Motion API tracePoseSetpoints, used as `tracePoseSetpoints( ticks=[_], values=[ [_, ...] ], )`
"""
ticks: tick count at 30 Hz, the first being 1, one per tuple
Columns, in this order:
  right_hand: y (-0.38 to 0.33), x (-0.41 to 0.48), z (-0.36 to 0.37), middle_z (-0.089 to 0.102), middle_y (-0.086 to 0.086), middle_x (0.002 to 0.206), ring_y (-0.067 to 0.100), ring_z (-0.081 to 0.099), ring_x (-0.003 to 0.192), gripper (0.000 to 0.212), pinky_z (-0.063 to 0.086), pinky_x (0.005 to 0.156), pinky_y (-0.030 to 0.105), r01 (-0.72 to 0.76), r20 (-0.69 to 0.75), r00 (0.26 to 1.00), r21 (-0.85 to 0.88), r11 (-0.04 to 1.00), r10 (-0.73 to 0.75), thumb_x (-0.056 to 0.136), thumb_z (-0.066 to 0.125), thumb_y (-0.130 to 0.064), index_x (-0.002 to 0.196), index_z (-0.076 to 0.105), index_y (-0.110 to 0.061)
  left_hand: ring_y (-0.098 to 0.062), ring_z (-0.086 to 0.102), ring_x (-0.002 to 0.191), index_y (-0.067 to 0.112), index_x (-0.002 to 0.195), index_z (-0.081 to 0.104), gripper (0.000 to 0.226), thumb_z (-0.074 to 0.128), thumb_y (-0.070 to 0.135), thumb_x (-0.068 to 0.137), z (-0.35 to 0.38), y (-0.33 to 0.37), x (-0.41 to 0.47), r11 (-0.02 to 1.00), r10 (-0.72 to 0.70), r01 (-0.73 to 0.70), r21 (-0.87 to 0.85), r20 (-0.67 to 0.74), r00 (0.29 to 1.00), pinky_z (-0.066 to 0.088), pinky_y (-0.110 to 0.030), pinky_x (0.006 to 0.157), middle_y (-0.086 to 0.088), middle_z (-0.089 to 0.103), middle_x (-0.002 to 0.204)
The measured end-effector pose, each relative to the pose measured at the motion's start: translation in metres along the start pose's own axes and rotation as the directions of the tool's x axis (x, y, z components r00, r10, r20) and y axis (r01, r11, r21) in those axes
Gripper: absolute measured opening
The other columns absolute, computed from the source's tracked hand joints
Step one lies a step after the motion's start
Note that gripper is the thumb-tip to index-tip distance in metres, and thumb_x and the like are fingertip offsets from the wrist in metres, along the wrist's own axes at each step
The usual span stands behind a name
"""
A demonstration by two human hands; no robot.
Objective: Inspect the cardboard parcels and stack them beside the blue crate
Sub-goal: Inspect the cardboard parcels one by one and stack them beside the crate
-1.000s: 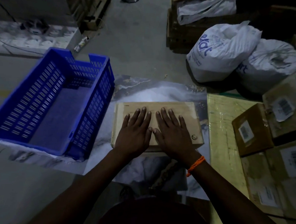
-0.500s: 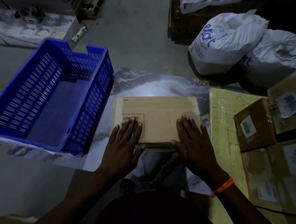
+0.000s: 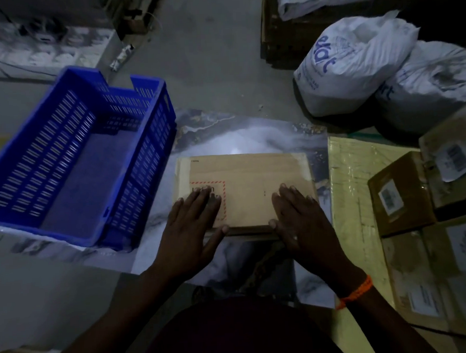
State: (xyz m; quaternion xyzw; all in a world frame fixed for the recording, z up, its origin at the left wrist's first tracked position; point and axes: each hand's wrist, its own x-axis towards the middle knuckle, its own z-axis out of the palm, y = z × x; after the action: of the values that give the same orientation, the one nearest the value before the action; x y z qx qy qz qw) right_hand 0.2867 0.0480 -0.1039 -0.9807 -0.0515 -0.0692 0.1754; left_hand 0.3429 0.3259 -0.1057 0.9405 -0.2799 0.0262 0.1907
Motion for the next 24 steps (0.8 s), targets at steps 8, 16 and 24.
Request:
tracePoseSetpoints(
  ticks=[8,16,24],
  values=[
    [0.042,0.073,-0.026,0.074,0.004,0.12,0.026,0.069,0.113,0.032,0.056,0.098,0.042,-0.568,0.17,0.768,0.626,0.535,0.618,0.097,0.069,-0.033,0.126,0.07,-0.019,-0.022,0.063,0.118,0.034,0.132,0.047,0.054,0.059,0.062,0.087,-0.023,-0.036,0.061,0.693,-0.471,0.456,-0.558,0.128,0.873,0.053,-0.056,0.097,-0.002,0.063,0.129],
    [0.03,0.083,-0.032,0.075,0.0,0.111,0.016,0.071,0.098,0.035,0.057,0.087,0.034,-0.49,0.143,0.756,0.771,0.407,0.639,0.1,0.063,-0.043,0.124,0.07,-0.018,0.009,0.066,0.089,0.023,0.137,0.041,0.051,0.064,0.006,0.095,-0.029,-0.019,0.072,0.386,-0.582,0.433,-0.814,0.149,0.799,0.054,-0.012,0.061,0.011,0.059,0.115],
    [0.01,0.029,-0.005,0.071,-0.005,0.097,0.002,0.065,0.086,0.028,0.052,0.077,0.026,-0.426,-0.005,0.636,0.831,0.357,0.772,0.097,0.069,-0.039,0.109,0.067,-0.014,-0.017,0.061,0.12,0.025,0.113,0.062,0.04,0.071,0.052,0.085,-0.02,-0.021,0.032,0.142,-0.69,0.397,-0.907,0.197,0.696,0.05,-0.054,0.103,0.002,0.064,0.13]
  ],
)
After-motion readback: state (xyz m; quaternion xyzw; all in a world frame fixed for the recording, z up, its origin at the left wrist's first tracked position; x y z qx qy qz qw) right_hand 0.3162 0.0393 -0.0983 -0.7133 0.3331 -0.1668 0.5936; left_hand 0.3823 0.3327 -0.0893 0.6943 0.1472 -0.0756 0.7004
